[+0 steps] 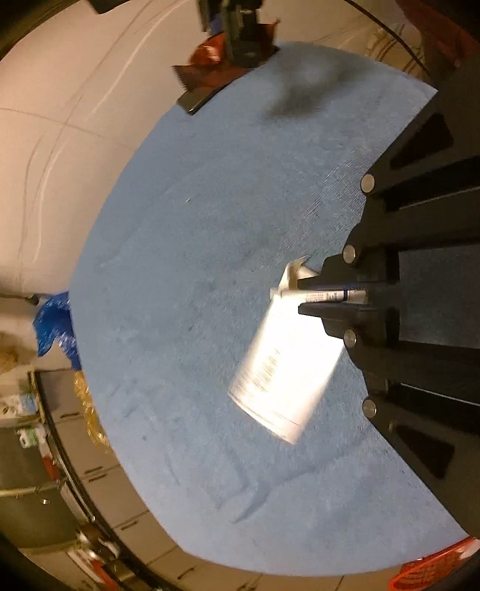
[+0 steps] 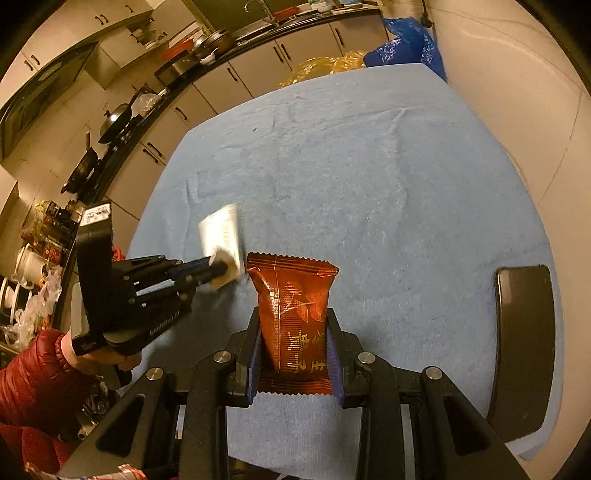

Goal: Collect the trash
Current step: 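Grasp the white medicine box with the left gripper, then carry the medicine box and snack packet over the red basket and release both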

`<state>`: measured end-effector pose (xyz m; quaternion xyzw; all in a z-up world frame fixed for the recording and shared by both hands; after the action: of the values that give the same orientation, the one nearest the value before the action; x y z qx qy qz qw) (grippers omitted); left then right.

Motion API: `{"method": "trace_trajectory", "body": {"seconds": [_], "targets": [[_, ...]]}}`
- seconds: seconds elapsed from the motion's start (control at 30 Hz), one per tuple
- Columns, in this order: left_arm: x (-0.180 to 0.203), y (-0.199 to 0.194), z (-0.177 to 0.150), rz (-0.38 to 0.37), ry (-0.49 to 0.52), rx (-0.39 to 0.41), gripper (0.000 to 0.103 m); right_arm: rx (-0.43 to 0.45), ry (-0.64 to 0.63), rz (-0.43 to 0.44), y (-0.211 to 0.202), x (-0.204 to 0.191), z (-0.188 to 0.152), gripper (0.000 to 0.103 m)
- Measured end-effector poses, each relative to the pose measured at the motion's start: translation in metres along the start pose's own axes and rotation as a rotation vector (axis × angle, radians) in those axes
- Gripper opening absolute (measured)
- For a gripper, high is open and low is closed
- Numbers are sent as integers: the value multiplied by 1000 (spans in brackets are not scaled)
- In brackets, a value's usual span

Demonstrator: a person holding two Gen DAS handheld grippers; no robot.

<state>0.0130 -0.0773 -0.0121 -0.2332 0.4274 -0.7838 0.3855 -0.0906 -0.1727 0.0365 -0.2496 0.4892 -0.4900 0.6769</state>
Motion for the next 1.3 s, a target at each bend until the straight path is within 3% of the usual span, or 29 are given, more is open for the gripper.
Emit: {"method": "trace_trajectory", "body": {"seconds": [0.2, 0.37, 0.7, 1.3], "targets": [[-24, -35, -7, -22, -162, 78, 5, -1, -48, 34, 11, -26, 7, 32], [-37, -75, -14, -2, -231, 144, 5, -21, -118, 80, 25, -62, 11, 32], [-84, -143, -41, 112, -344, 230, 5, -54, -279, 160, 48, -142, 14, 32], [-171, -240, -109, 308, -491, 312, 5, -105, -501, 280, 84, -275, 9, 32]]}}
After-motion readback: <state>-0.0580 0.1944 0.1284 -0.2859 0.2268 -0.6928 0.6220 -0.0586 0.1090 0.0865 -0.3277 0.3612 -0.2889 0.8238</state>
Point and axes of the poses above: each gripper's, at about its wrist camera, not at the fingertips, and y roughly the way its jaws point, x to its right, z to its top, the point moved 7 cm from there along y, roughly the way its jaws point
